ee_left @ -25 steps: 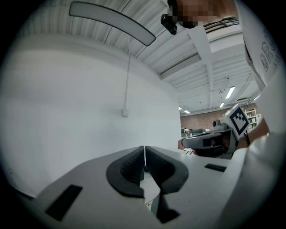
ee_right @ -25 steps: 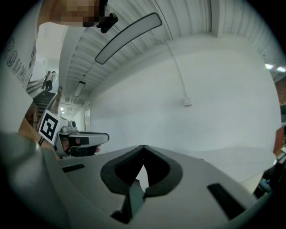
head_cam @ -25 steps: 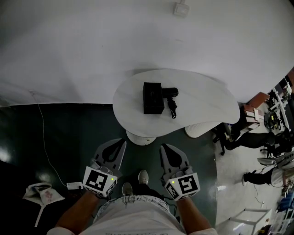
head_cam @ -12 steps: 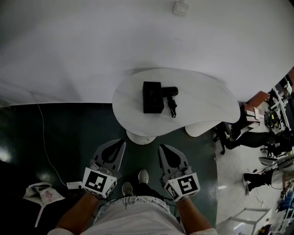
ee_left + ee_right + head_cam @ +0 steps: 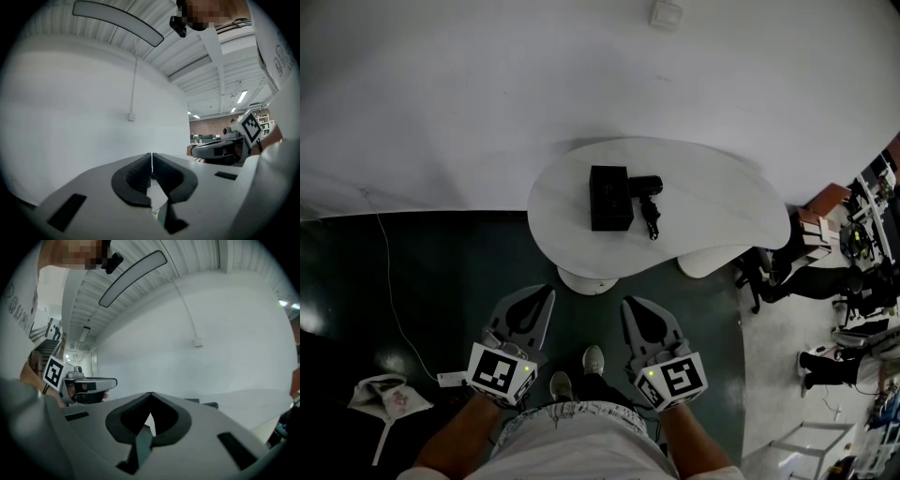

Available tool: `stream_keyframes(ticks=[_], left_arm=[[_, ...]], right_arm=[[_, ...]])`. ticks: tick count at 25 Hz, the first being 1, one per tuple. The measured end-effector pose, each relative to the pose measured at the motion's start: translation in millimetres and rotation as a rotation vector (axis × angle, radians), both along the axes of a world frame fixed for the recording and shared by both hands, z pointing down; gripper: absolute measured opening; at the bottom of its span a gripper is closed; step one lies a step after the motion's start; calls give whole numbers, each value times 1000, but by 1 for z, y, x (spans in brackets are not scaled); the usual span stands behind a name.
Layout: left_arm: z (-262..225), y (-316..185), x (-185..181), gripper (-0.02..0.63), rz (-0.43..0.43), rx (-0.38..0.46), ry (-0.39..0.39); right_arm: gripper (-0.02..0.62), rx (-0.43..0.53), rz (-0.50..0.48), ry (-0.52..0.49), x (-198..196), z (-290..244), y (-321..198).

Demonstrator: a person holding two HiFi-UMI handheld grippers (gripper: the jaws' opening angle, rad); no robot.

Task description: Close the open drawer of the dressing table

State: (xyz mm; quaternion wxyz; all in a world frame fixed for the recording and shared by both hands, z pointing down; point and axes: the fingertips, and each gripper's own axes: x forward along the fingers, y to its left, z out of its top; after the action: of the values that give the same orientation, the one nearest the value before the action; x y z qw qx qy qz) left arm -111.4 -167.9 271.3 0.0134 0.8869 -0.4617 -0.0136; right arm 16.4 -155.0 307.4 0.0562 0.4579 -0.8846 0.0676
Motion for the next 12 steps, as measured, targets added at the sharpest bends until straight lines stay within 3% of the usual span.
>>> stream_keyframes(ticks=[12], left_arm=[[3, -6, 4, 23, 13, -5, -8]], right_arm=[[8, -6, 4, -2, 3, 3, -4]])
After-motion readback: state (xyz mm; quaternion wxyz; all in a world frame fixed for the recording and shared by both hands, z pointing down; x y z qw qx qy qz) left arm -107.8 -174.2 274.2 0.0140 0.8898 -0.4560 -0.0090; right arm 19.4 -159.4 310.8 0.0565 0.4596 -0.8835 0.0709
